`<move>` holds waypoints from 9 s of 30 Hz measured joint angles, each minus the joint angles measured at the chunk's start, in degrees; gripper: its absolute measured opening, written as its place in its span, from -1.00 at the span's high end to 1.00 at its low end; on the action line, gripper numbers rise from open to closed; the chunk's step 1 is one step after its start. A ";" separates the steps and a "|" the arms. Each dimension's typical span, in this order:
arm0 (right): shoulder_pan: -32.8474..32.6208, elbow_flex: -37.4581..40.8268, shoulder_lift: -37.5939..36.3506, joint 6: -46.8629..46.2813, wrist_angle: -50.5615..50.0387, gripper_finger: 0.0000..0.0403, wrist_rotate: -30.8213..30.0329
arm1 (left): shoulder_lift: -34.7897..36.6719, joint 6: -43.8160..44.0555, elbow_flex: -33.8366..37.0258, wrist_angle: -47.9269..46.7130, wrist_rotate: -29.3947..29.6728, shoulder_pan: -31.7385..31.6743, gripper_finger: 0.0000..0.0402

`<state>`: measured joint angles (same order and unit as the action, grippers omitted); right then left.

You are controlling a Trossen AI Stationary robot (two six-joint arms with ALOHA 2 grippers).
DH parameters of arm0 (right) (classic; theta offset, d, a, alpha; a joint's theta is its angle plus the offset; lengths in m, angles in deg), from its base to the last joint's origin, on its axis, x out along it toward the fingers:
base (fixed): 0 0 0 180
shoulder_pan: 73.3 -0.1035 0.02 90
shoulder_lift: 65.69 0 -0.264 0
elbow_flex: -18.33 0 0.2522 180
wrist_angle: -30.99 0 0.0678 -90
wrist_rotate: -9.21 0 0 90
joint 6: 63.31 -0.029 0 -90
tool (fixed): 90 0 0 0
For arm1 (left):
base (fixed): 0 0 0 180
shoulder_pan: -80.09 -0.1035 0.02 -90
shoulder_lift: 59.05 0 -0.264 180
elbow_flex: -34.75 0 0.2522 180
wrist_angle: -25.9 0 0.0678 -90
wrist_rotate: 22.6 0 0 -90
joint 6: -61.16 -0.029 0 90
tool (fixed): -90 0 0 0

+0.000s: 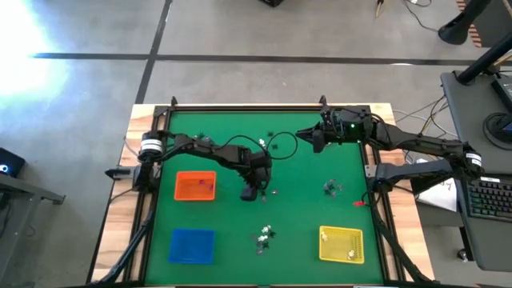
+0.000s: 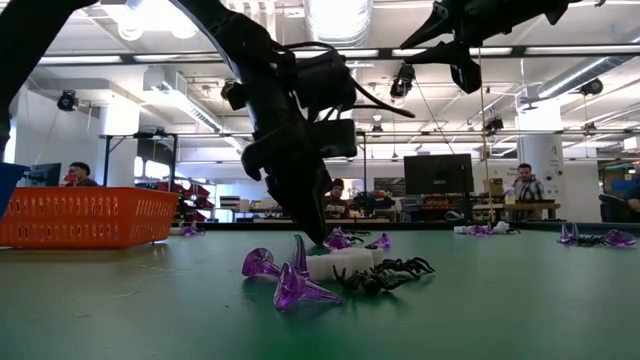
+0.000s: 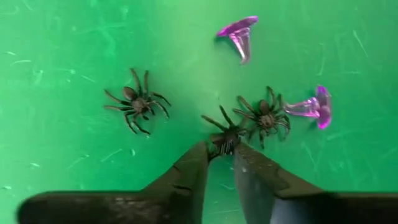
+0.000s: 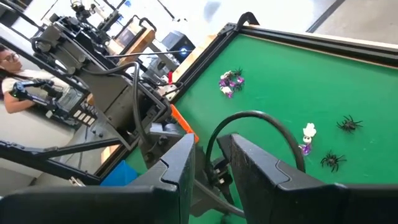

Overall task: Sort Halloween decoration
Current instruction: Put the black spider toy into the blue bin, then put the white skeleton toy into the yellow bin

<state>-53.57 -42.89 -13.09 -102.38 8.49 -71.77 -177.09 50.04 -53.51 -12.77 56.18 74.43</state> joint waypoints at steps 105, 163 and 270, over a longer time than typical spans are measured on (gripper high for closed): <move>-5.67 0.00 0.00 -1.63 -3.45 0.54 -0.22 | 30.56 46.76 21.97 -17.75 -3.49 44.27 0.99; -5.48 0.00 0.13 17.03 -3.30 0.54 -18.20 | 44.86 52.07 9.61 -48.42 30.36 26.71 0.56; 17.05 -10.38 43.59 3.81 -29.98 0.89 -19.55 | 53.31 46.13 9.50 -53.46 32.69 9.94 0.56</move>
<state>-36.52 -53.27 30.50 -98.57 -21.49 -91.33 -123.78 96.17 -44.00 -66.22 88.88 84.37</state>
